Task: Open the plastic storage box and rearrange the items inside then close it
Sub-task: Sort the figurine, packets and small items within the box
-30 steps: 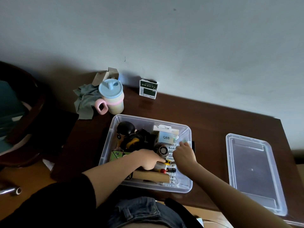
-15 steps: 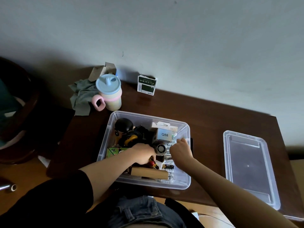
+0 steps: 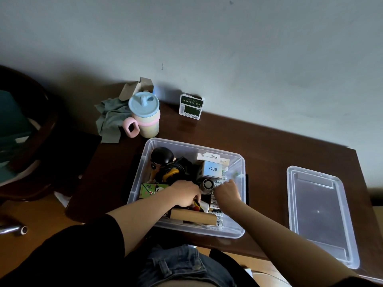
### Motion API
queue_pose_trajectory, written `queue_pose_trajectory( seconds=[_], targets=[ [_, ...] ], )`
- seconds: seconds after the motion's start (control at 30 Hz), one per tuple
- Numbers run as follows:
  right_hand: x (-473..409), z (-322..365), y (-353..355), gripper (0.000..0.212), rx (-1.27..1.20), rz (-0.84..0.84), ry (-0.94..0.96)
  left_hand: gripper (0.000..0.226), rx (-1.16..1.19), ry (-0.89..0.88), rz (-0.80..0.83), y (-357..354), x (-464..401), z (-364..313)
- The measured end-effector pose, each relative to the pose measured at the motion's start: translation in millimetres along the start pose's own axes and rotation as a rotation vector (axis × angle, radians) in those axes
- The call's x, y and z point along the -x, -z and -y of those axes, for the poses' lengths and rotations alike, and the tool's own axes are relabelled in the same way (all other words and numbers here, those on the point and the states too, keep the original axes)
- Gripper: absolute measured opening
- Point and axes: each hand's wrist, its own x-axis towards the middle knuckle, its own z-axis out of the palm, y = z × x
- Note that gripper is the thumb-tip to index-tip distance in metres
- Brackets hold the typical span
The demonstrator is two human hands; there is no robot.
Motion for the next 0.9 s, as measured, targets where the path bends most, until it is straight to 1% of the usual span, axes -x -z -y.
queue_pose_trajectory(
  seconds=[0.13,0.2,0.27,0.33,0.4,0.5,0.53,0.6,0.67,0.7,0.83,0.9],
  targets=[
    [-0.5,-0.2,-0.9,0.017,0.01,0.012,0.01,0.027,-0.043,0.005,-0.026,-1.3,2.4,-2.3],
    [0.7,-0.8,-0.1,0.017,-0.032,0.018,0.011,0.027,-0.046,0.005,-0.052,-2.0,4.0,-2.6],
    [4.5,-2.5,0.6,0.015,-0.131,0.022,0.016,0.028,-0.016,0.006,-0.107,-0.8,6.1,-1.2],
    [10.8,-5.0,-0.2,0.013,-0.291,-0.013,0.023,0.026,0.027,0.012,-0.194,2.3,8.3,1.5],
    [16.3,-6.7,-2.2,0.016,-0.467,-0.031,0.04,0.023,0.058,0.034,-0.293,6.6,12.3,5.9],
    [18.7,-4.1,-5.1,0.018,-0.616,-0.005,0.065,0.022,0.11,0.057,-0.398,10.4,20.3,13.8],
    [16.8,-1.1,-5.6,0.02,-0.657,0.011,0.065,0.021,0.137,0.058,-0.425,11.0,23.6,16.5],
    [11.0,6.5,-6.1,0.031,-0.723,0.053,0.063,0.019,0.194,0.064,-0.47,11.7,30.0,21.3],
    [5.1,12.6,-5.2,0.043,-0.73,0.097,0.068,0.016,0.23,0.079,-0.492,12.5,35.2,23.9],
    [3.0,14.4,-4.4,0.045,-0.724,0.112,0.073,0.015,0.244,0.085,-0.494,12.9,37.2,24.2],
    [1.7,17.2,0.8,0.039,-0.822,0.089,0.114,0.014,0.291,0.113,-0.503,12.3,40.3,22.9],
    [3.0,18.6,2.4,0.04,-0.853,0.081,0.132,0.013,0.301,0.122,-0.511,11.0,40.7,21.5]
  ],
)
